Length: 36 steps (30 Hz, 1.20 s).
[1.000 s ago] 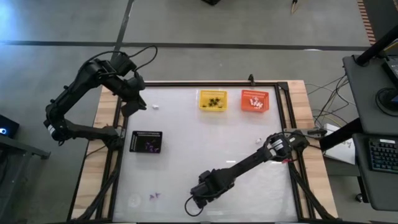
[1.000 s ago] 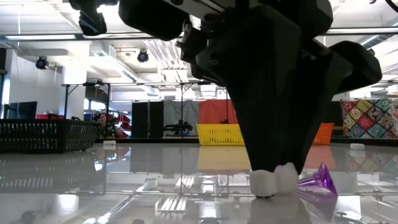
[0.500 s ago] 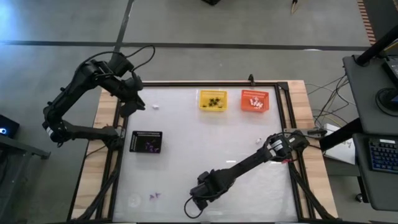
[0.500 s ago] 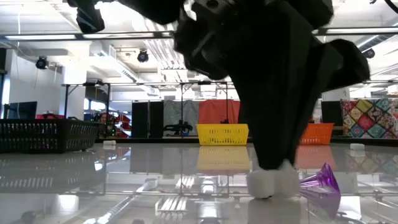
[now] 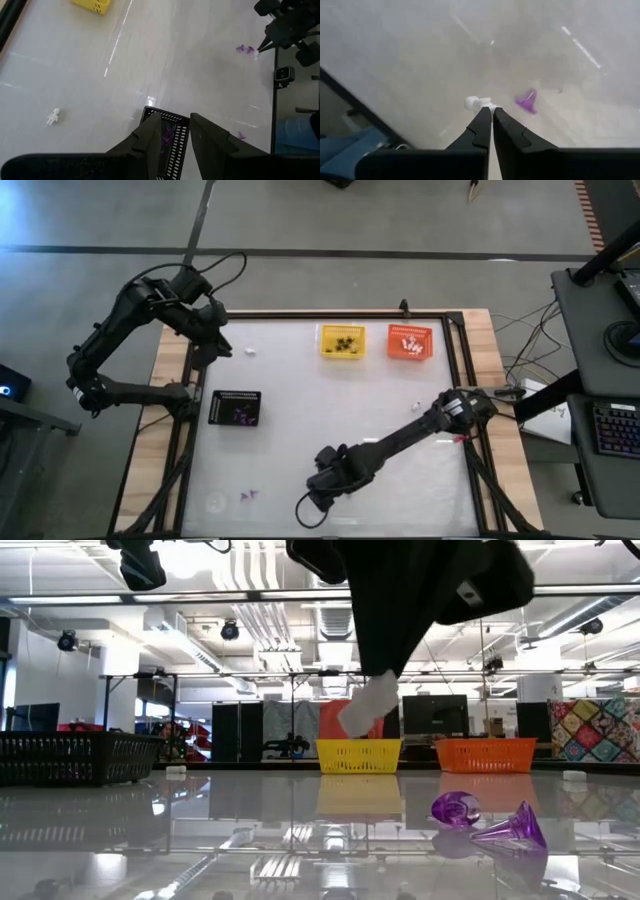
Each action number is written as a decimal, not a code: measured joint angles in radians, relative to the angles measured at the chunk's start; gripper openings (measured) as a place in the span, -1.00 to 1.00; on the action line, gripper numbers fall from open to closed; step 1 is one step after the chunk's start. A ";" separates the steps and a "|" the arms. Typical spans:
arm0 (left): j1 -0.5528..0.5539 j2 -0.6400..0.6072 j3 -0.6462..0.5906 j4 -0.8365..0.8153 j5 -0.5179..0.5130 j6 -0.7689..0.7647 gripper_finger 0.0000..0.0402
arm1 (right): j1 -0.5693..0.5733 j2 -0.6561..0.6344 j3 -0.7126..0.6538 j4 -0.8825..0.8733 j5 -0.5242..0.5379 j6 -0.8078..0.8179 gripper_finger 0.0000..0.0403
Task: Sort Halloween decoration
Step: Put the white skeleton toy into the orange bin
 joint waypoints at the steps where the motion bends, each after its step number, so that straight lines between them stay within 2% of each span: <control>1: 0.000 0.000 0.000 0.000 0.000 0.000 -0.56 | -0.003 0.000 -0.001 -0.006 0.009 -0.012 -0.96; 8: 0.000 0.000 0.000 0.000 0.000 -0.003 -0.56 | -0.027 0.001 -0.024 -0.068 0.088 -0.015 -0.96; 20: 0.000 -0.006 0.000 0.000 0.000 -0.003 -0.56 | -0.078 -0.001 -0.021 -0.292 0.116 -0.044 -0.96; 26: 0.000 -0.006 0.000 0.000 0.000 -0.003 -0.56 | -0.093 -0.016 -0.021 -0.294 0.097 -0.054 -0.96; 32: 0.000 -0.006 0.000 0.000 0.000 -0.003 -0.56 | -0.058 -0.021 -0.021 -0.260 0.024 0.033 -0.95; 36: 0.000 -0.007 0.000 -0.001 0.000 -0.003 -0.56 | -0.033 -0.021 -0.021 -0.212 0.017 0.113 -0.93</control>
